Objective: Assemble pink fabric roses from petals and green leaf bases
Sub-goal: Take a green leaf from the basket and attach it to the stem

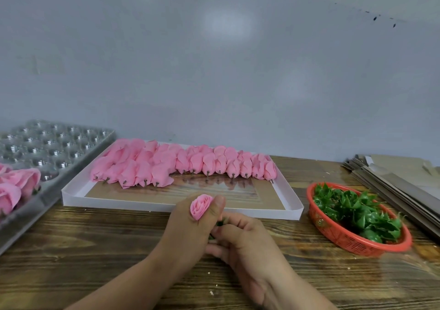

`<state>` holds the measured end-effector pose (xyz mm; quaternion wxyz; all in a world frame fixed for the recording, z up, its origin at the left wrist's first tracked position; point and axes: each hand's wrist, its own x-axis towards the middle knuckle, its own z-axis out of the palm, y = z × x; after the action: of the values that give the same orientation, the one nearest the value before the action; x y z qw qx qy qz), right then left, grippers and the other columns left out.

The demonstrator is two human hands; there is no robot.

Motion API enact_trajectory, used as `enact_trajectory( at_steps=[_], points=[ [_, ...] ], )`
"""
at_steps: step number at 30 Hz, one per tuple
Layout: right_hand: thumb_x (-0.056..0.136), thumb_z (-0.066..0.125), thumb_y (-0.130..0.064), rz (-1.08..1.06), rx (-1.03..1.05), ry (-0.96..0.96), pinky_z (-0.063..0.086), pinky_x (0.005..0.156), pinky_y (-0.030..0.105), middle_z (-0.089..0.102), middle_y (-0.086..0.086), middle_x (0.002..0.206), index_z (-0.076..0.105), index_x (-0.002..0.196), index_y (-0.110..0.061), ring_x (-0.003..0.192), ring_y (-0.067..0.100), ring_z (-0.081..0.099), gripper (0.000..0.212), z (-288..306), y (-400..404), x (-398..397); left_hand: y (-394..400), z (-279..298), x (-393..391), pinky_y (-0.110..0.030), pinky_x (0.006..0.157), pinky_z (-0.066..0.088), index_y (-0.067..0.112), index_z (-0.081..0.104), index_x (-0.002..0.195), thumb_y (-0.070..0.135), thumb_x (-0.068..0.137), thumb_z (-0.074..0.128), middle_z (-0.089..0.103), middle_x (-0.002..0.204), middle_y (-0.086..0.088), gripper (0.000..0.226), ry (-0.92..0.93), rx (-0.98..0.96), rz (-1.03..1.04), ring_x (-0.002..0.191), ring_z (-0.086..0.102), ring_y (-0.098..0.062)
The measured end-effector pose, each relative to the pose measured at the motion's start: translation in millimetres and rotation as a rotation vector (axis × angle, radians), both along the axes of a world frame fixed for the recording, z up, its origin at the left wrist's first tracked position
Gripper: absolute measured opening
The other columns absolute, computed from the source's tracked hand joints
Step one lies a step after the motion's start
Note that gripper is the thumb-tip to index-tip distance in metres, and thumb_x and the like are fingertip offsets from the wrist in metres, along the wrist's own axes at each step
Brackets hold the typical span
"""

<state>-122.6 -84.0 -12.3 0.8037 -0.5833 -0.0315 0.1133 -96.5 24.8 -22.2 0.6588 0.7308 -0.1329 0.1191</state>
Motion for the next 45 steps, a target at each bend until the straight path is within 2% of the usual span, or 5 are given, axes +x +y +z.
enact_trajectory(
  at_steps=[7,16,33,41,45],
  points=[
    [0.087,0.042,0.013,0.020,0.016,0.063,0.056,0.058,0.026,0.070,0.019,0.080,0.070,0.086,0.004,0.060,0.022,0.067,0.029,-1.0,0.0,2.1,-0.1,-6.5,3.9,-0.011,0.055,0.035,-0.003,0.057,0.068,0.027,0.087,0.060,0.047,0.060,0.000,0.036,-0.172,0.066,0.018,0.056,0.045,-0.001],
    [0.090,0.040,0.010,-0.067,0.016,0.025,0.054,0.052,0.022,0.072,0.017,0.079,0.073,0.081,-0.001,0.058,0.018,0.067,0.036,-0.7,4.5,0.1,-3.2,-6.9,0.3,-0.029,0.058,0.051,-0.008,0.064,0.081,0.054,0.068,0.054,0.058,0.075,-0.014,0.064,-0.068,-0.027,-0.022,0.062,0.055,-0.005],
    [0.089,0.034,0.011,0.064,0.145,0.078,0.055,0.055,0.027,0.069,0.015,0.074,0.066,0.090,0.005,0.058,0.018,0.066,0.033,-1.9,5.4,0.6,-1.8,-9.4,1.5,-0.010,0.065,0.045,0.008,0.066,0.072,0.047,0.077,0.059,0.063,0.089,-0.004,0.040,-0.193,-0.019,-0.018,0.074,0.060,-0.010],
    [0.088,0.034,0.013,0.078,0.209,0.027,0.053,0.052,0.023,0.070,0.017,0.078,0.068,0.094,0.007,0.060,0.017,0.066,0.034,-4.0,5.3,2.7,-1.1,-9.7,2.3,-0.030,0.066,0.054,0.016,0.067,0.084,0.063,0.076,0.061,0.063,0.085,-0.004,0.048,-0.077,-0.078,-0.056,0.068,0.061,-0.007],
    [0.087,0.035,0.014,0.102,0.206,0.005,0.055,0.057,0.025,0.070,0.019,0.083,0.072,0.091,0.004,0.066,0.019,0.068,0.039,-5.1,8.1,0.8,2.6,-10.0,5.2,-0.008,0.067,0.045,0.011,0.070,0.078,0.040,0.079,0.059,0.066,0.092,0.003,0.031,-0.179,0.004,0.000,0.075,0.062,-0.001]
  ],
)
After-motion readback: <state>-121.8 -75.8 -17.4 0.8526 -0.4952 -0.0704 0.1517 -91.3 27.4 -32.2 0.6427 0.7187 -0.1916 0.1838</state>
